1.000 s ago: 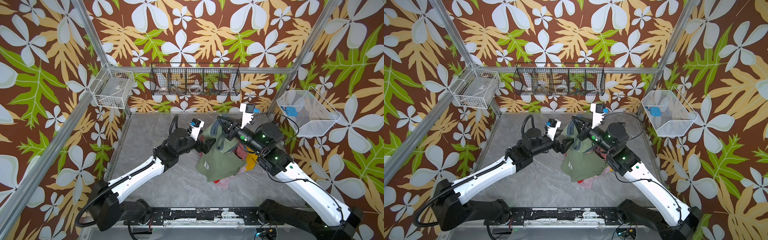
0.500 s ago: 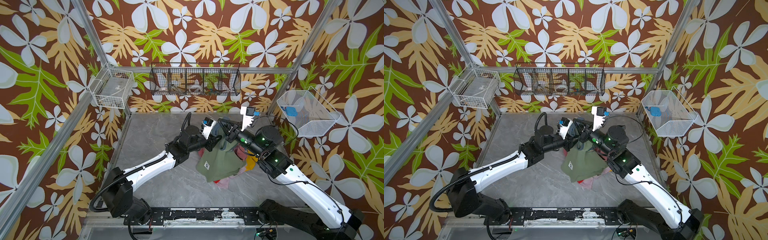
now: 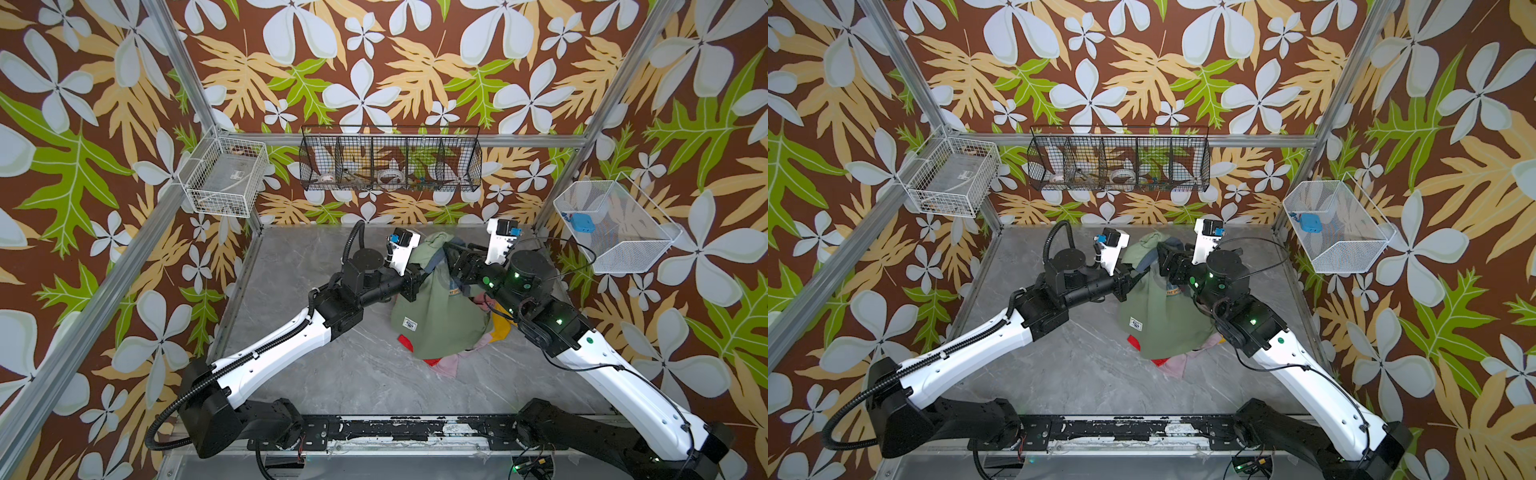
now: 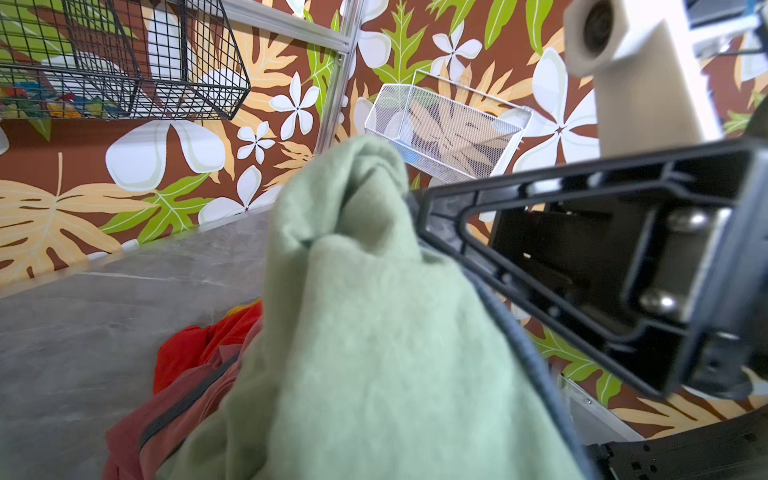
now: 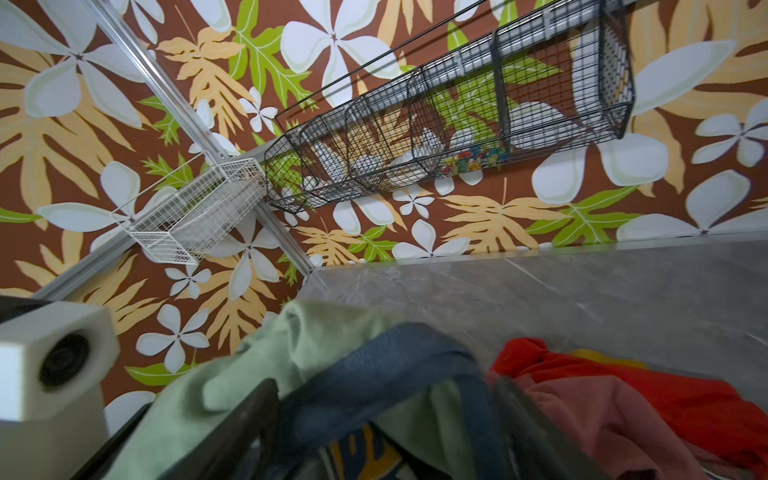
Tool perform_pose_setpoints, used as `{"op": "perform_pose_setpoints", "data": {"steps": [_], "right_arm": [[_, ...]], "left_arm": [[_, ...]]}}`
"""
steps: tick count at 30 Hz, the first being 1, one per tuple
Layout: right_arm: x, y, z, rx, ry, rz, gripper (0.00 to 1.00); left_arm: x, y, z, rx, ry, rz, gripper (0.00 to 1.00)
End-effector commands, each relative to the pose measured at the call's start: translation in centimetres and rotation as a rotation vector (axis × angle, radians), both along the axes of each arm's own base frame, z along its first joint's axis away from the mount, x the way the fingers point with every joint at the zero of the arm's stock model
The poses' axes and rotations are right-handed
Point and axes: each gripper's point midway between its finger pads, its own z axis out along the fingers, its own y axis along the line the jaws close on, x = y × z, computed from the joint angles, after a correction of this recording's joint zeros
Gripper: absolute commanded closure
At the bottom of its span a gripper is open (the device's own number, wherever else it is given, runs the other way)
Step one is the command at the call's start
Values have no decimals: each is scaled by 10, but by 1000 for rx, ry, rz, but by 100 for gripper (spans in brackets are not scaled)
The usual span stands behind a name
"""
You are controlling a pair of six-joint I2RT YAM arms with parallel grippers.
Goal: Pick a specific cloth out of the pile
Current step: 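Grasp the hanging green shirt with the left gripper beside the right gripper, then open the right gripper and carry the green shirt away with the left gripper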
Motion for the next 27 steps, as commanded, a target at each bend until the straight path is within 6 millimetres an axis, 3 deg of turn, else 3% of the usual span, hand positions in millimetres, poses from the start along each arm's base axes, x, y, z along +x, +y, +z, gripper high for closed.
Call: {"op": "perform_pose_setpoints", "data": {"steps": [1, 6, 13, 20, 23, 27], "right_arm": [[4, -21, -5, -40, 5, -114, 15], [8, -28, -19, -64, 51, -141, 0], [12, -33, -29, -64, 70, -160, 0], [14, -43, -37, -66, 91, -194, 0], [16, -49, -50, -76, 120, -220, 0], [19, -56, -78, -83, 172, -248, 0]], "left_arm": [[-9, 4, 12, -60, 21, -11, 100], [-22, 7, 7, -59, 70, -20, 100], [-26, 30, 21, -55, 88, 80, 100], [-39, 57, 59, -92, 40, 129, 100], [-48, 71, 70, -90, 14, 145, 100], [-60, 75, 67, -77, 9, 109, 100]]}}
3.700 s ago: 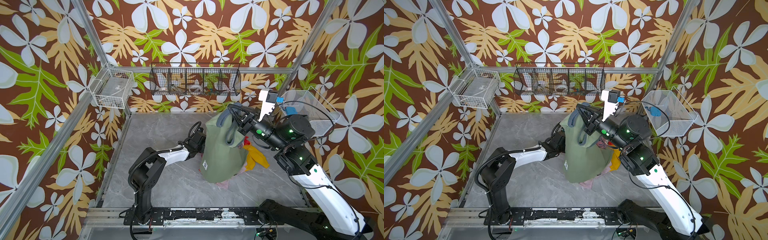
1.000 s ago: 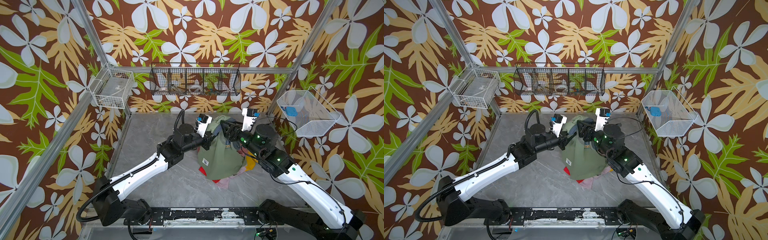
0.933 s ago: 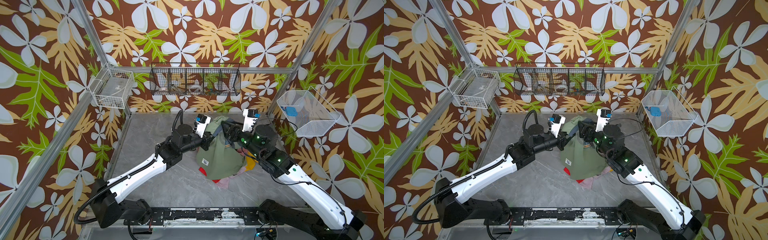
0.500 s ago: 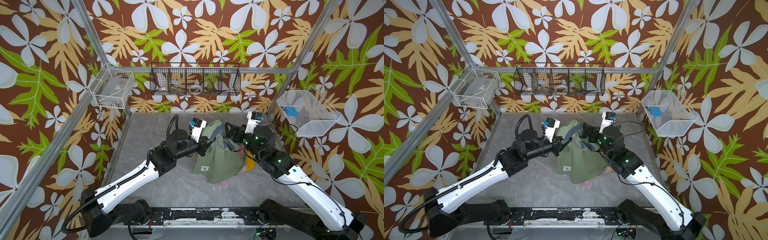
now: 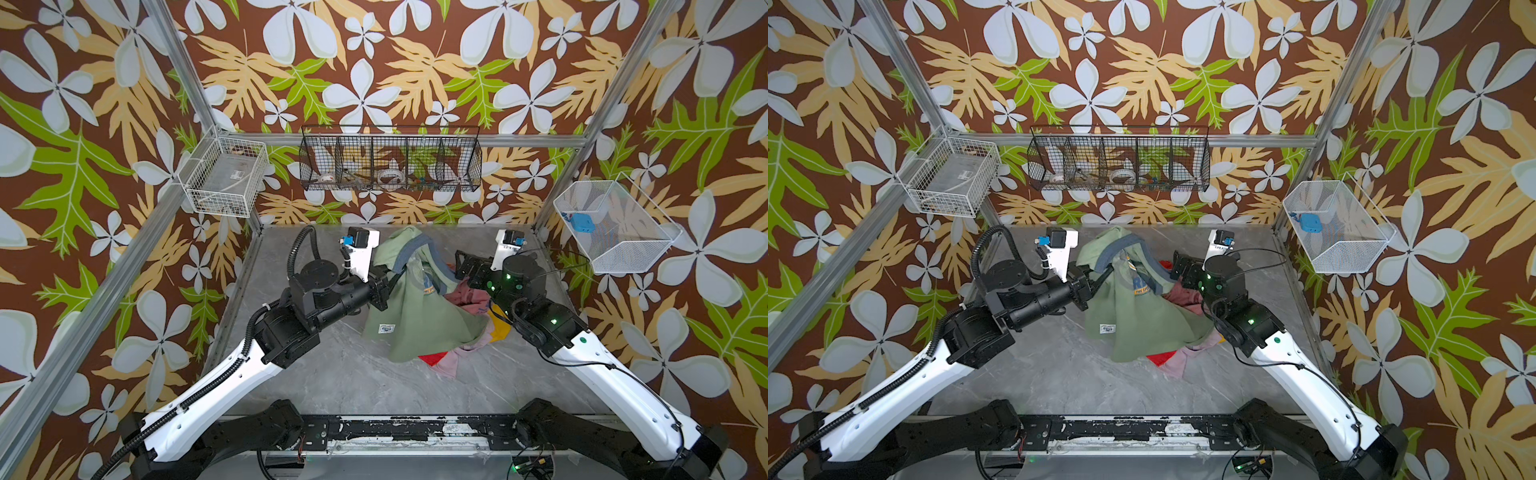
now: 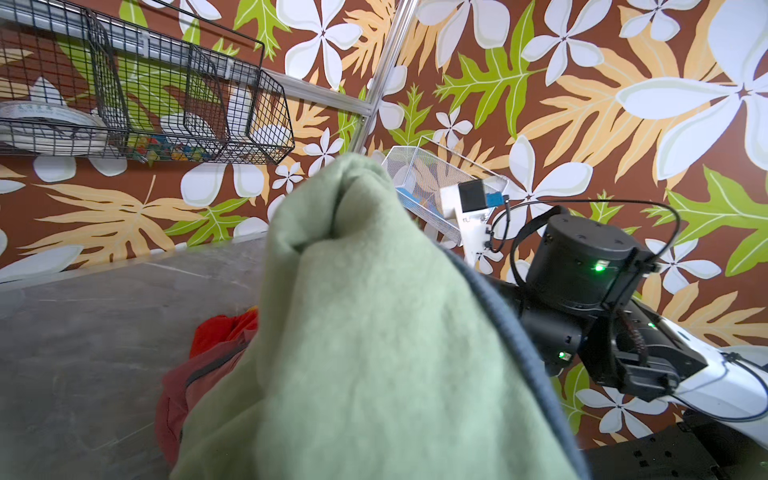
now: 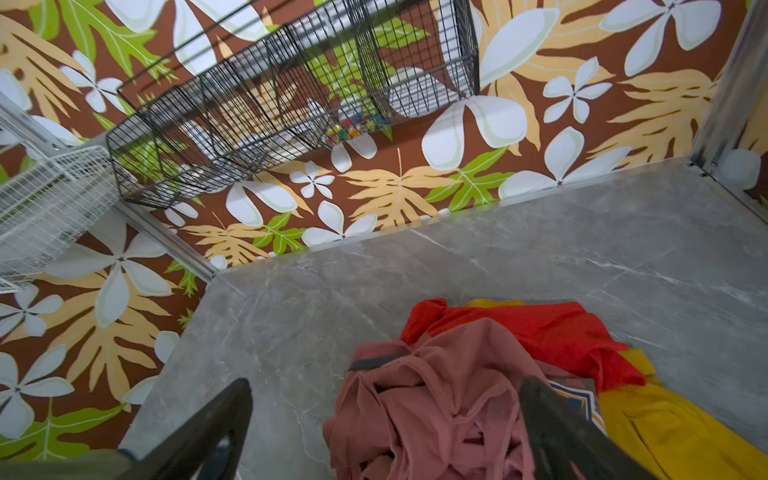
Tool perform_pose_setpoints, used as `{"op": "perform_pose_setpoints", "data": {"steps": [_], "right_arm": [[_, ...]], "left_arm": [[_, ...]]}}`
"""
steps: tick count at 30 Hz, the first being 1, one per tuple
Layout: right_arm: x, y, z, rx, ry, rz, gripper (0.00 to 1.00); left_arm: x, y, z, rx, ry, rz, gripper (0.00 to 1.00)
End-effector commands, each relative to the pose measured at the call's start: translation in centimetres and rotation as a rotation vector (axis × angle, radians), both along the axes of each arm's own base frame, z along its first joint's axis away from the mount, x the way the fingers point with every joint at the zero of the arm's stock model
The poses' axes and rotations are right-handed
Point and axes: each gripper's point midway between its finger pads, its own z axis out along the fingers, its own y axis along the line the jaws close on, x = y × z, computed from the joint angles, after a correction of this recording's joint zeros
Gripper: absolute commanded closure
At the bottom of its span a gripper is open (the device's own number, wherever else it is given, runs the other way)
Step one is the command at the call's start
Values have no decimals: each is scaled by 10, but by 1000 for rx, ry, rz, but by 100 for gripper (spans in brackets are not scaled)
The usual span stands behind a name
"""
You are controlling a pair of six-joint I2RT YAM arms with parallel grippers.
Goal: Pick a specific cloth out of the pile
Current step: 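Open the right gripper and carry the green shirt away with the left gripper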
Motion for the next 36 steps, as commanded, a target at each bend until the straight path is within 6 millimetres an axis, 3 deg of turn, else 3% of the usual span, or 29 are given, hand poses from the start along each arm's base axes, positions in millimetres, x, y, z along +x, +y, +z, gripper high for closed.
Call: {"op": "perform_pose_setpoints", "data": {"steps": [1, 5, 9, 16, 24, 30, 36], "right_arm": [[2, -7, -16, 12, 31, -36, 0], [1, -12, -27, 4, 48, -48, 0], [-2, -18, -31, -14, 56, -70, 0], [-12, -28, -35, -11, 50, -94, 1], [-16, -31, -34, -14, 44, -94, 0], [-17, -31, -36, -19, 52, -90, 1], [-18, -31, -40, -23, 59, -91, 0]], "left_arm": [[-7, 3, 0, 14, -19, -17, 100], [-6, 21, 11, 44, -59, 54, 100], [6, 55, 30, 126, -108, 234, 100], [32, 110, 36, 297, -153, 525, 100], [64, 175, 21, 484, -136, 782, 100], [77, 221, 20, 474, -106, 902, 100], [89, 238, 16, 538, -94, 936, 100]]}}
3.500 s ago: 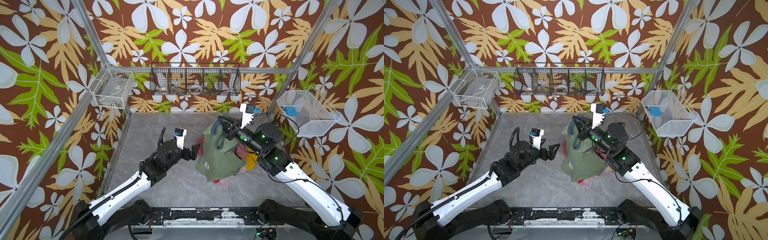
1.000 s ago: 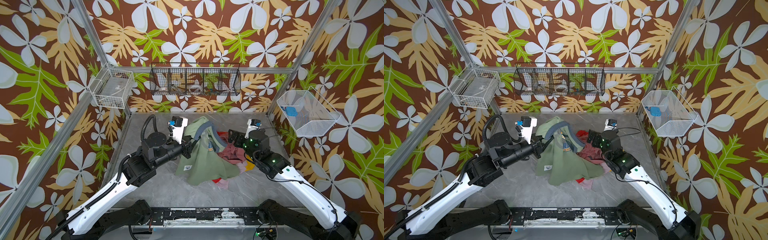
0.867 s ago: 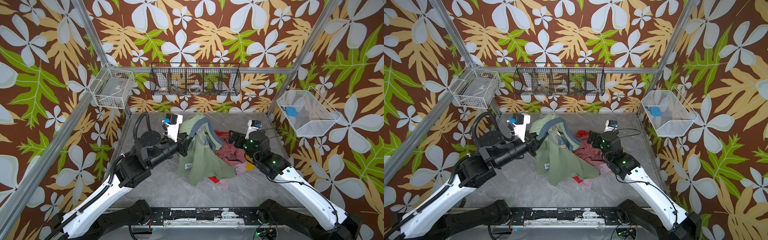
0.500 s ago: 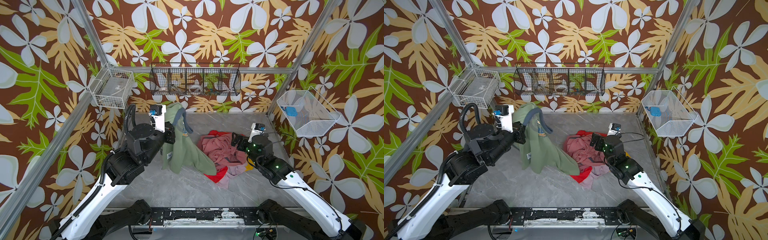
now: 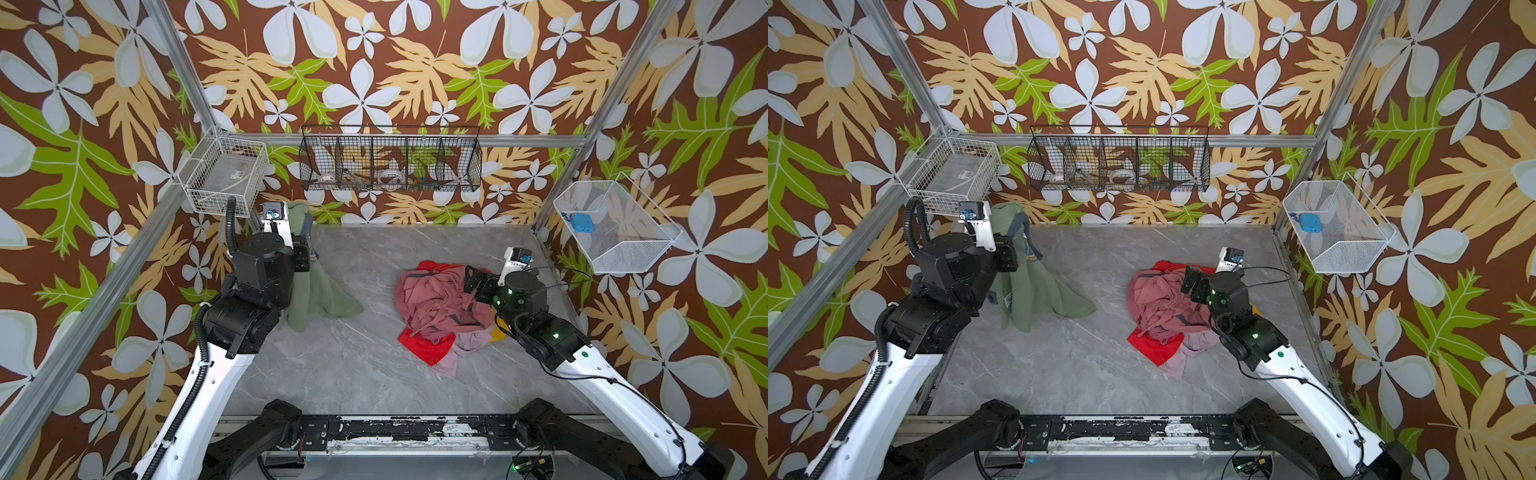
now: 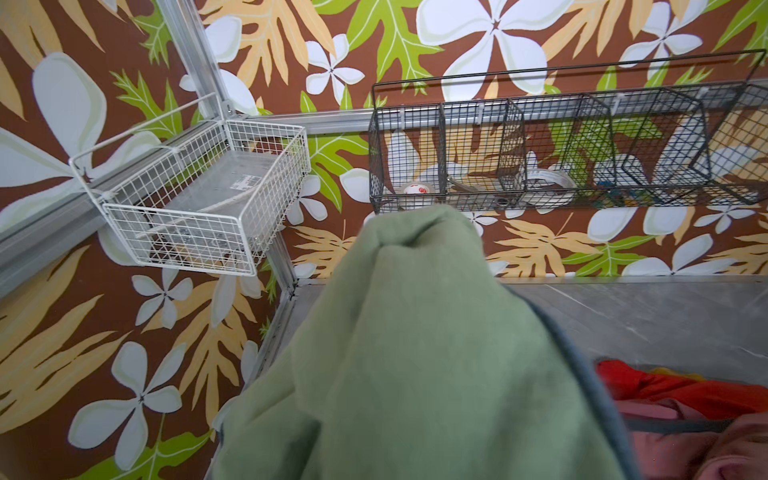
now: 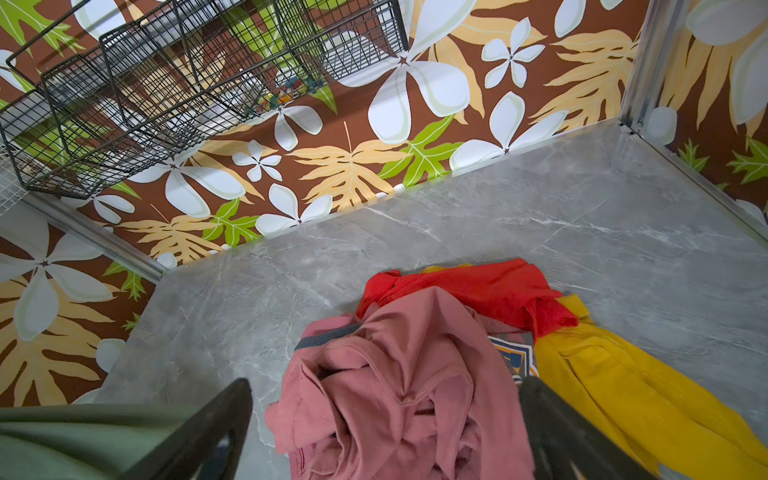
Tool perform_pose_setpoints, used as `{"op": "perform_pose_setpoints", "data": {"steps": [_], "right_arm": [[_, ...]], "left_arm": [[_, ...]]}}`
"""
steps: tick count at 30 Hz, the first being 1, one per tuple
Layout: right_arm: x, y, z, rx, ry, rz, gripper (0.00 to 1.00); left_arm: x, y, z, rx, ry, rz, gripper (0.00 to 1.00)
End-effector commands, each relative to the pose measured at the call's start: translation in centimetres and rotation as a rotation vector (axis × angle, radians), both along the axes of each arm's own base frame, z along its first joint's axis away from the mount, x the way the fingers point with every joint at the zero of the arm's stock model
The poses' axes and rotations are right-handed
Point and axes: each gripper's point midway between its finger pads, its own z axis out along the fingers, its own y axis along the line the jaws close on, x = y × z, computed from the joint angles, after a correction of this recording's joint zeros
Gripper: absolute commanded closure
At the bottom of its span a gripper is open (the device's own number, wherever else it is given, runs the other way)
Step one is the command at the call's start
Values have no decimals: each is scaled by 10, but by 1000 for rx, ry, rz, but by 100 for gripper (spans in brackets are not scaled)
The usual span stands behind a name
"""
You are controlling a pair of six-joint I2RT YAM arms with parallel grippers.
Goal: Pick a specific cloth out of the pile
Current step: 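Open the right gripper and carry the green shirt away with the left gripper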
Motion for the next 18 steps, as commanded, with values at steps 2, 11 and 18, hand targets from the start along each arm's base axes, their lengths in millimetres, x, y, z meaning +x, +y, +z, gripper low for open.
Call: {"op": "perform_pose_setpoints", "data": {"steps": [2, 11, 18], "right_arm": [[-1, -3, -3, -18, 11, -7, 1], [-3, -5, -6, -38, 16, -12, 1], [-1, -1, -10, -26, 31, 0, 0]], "left_arm": [[13, 0, -5, 29, 27, -27, 100], [35, 5, -58, 157, 172, 17, 100], [67, -17, -84, 165, 244, -54, 100]]}}
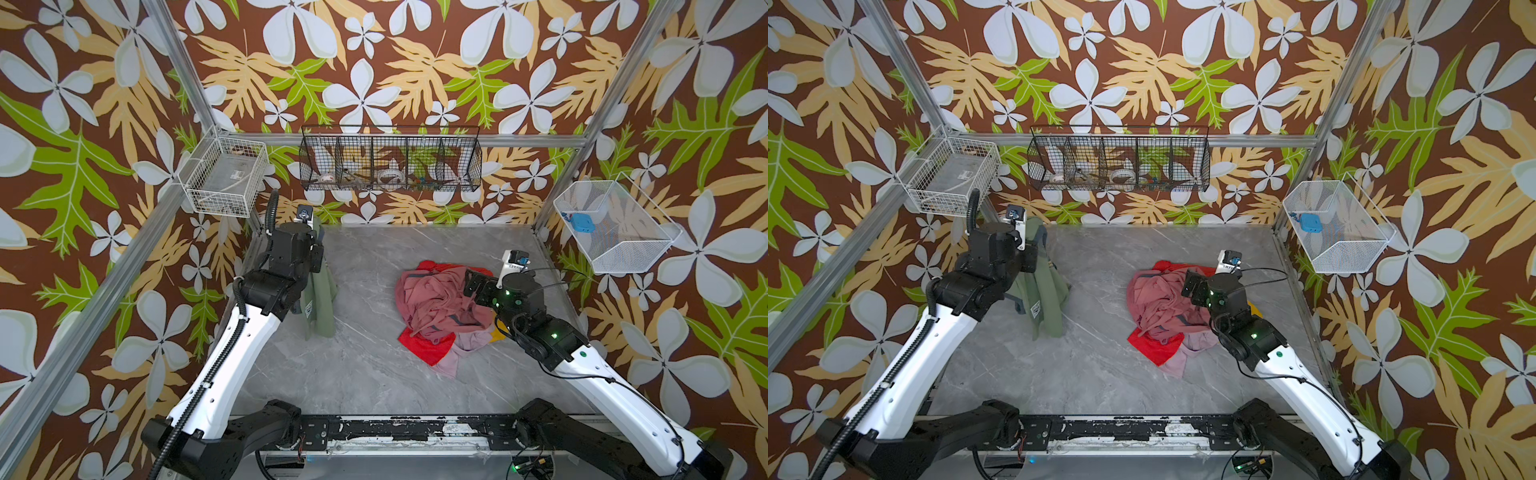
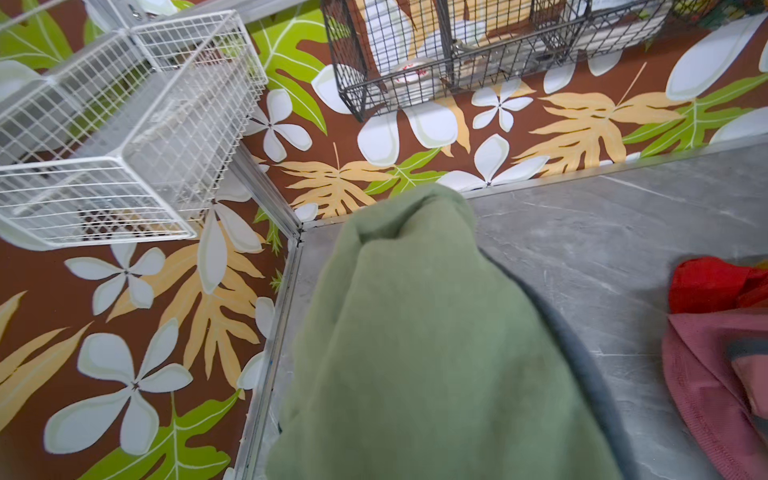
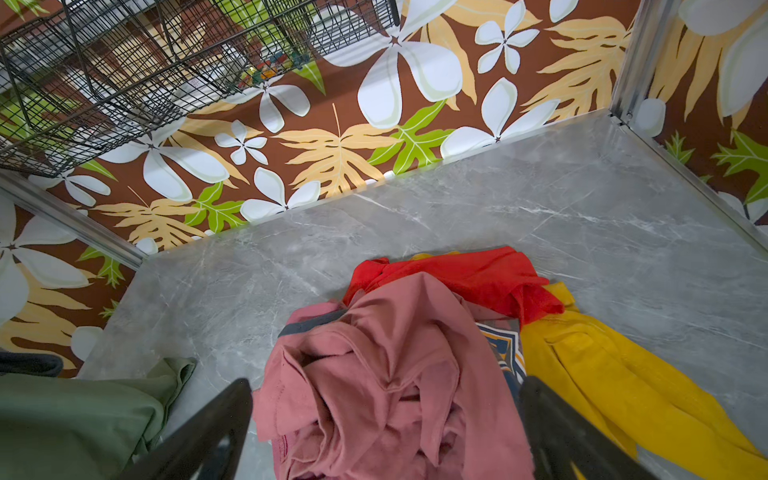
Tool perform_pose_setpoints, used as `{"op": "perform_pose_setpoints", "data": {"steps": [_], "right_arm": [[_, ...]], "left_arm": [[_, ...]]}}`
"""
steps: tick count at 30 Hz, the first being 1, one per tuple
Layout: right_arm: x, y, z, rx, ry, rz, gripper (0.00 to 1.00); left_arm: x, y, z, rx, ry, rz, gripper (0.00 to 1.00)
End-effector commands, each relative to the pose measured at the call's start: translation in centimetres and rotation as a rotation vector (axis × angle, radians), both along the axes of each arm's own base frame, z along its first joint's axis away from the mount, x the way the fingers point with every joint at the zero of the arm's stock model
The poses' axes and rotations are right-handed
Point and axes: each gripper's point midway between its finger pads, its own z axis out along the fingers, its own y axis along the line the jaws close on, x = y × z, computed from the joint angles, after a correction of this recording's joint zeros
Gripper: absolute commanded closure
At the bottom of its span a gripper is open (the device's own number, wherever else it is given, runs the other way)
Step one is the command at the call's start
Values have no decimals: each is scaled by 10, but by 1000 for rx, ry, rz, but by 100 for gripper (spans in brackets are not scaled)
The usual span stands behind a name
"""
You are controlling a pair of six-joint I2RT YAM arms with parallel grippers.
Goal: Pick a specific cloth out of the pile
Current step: 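Open the right gripper and carry the green shirt away with the left gripper, then lower the green shirt onto the table with the left gripper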
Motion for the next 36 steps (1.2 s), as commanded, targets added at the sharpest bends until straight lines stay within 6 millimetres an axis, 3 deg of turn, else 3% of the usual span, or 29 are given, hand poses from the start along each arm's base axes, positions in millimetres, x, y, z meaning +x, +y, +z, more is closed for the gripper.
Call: {"op": "perform_pose_setpoints", "data": {"steps": [1, 8, 12, 16, 20, 26, 30, 36], "right_arm": [[2, 2, 2, 10, -4, 3, 0], [2, 7, 2, 28, -4, 21, 3], [2, 8, 1, 36, 2, 27, 4], [1, 9, -1, 46, 6, 31, 5], [3, 11, -3, 53, 6, 35, 6], [4, 14, -7, 50, 18, 47, 7], [4, 15, -9, 43, 24, 50, 7], [4, 16, -15, 44, 37, 56, 7]], "left_arm": [[18, -8, 1, -5, -19, -21, 100], [60, -17, -32, -4, 39, -18, 100], [81, -13, -36, -101, 7, -7, 100], [87, -19, -32, -212, -46, -23, 100], [79, -36, -38, -369, -74, -73, 100], [53, -41, -93, -504, 28, -51, 100], [31, -38, -117, -571, 67, -15, 100], [-2, -27, -135, -649, 66, 45, 100]]}}
